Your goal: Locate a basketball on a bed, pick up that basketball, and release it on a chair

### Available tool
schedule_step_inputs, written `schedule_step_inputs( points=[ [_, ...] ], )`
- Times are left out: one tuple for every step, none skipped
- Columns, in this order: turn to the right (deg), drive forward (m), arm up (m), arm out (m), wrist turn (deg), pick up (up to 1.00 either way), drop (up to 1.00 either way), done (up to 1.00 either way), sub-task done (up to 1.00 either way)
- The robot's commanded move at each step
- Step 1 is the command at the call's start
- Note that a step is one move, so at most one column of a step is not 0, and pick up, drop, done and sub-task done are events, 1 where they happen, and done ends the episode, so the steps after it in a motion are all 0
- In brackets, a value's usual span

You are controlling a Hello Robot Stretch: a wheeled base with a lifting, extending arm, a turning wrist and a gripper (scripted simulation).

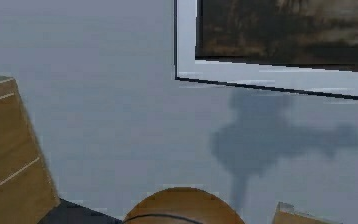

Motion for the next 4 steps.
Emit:
schedule_step_inputs(
  points=[
    [45.0,0.00,0.00,0.00,0.0,0.00,0.00,0.00,0.00],
    [-45.0,0.00,0.00,0.00,0.0,0.00,0.00,0.00,0.00],
    [45.0,0.00,0.00,0.00,0.0,0.00,0.00,0.00,0.00],
    [45.0,0.00,0.00,0.00,0.0,0.00,0.00,0.00,0.00]
  ],
)
